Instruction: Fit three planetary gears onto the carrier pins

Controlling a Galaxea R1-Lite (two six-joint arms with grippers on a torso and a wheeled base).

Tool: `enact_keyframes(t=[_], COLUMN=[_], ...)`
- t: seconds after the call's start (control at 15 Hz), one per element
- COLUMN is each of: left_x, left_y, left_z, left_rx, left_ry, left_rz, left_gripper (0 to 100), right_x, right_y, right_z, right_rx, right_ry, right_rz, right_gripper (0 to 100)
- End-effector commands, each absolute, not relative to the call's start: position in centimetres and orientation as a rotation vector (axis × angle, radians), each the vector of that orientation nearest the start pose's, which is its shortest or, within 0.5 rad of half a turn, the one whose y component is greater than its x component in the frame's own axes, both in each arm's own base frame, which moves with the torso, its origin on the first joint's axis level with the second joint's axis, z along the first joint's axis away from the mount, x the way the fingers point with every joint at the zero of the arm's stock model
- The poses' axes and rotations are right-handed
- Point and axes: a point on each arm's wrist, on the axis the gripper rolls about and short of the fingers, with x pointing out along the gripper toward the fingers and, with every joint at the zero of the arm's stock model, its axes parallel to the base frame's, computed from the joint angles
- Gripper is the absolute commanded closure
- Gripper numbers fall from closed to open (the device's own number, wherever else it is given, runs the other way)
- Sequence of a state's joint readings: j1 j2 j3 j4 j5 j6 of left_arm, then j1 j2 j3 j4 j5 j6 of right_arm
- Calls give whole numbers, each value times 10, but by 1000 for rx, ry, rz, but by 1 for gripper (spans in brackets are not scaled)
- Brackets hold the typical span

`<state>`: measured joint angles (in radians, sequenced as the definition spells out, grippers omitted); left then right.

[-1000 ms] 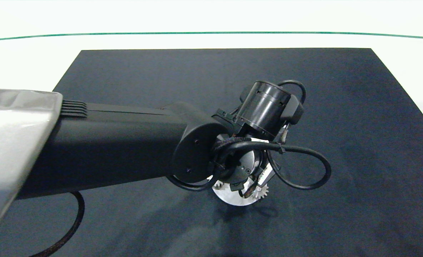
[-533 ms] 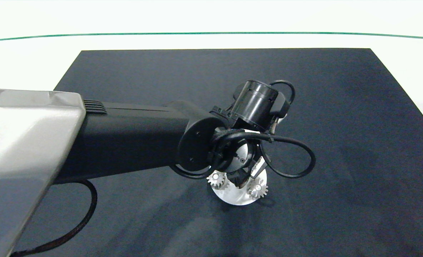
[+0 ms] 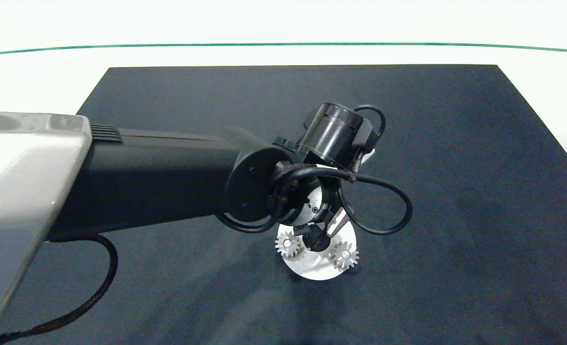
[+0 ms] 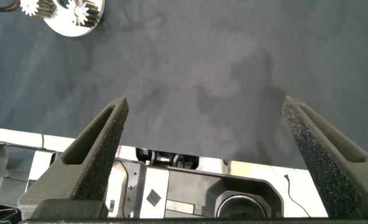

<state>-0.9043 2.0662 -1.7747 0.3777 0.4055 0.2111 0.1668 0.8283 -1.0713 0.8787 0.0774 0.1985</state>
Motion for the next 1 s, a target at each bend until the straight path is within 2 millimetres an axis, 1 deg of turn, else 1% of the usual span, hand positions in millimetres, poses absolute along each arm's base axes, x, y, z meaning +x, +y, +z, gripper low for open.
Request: enact_keyframes(t=[0.07, 0.2, 0.47, 0.73, 1.0], left_x=[256, 254, 248, 249, 249], left_y=[-313, -311, -302, -302, -306], left_z=[234, 236, 222, 219, 225], left_rx=[600, 595, 624, 615, 608], left_ry=[466, 465, 516, 524, 494], left_rz=[-538, -538, -534, -531, -539], left_gripper=[87, 87, 87, 87, 87], right_x=[30, 30, 30, 30, 30], right_y=[7, 7, 7, 7, 7], right_z=[275, 275, 275, 275, 275], right_rx=[163, 163, 163, 162, 163], right_ry=[665, 663, 662, 662, 665], right_rz=[172, 172, 172, 173, 175], right_gripper=[0, 0, 0, 0, 0])
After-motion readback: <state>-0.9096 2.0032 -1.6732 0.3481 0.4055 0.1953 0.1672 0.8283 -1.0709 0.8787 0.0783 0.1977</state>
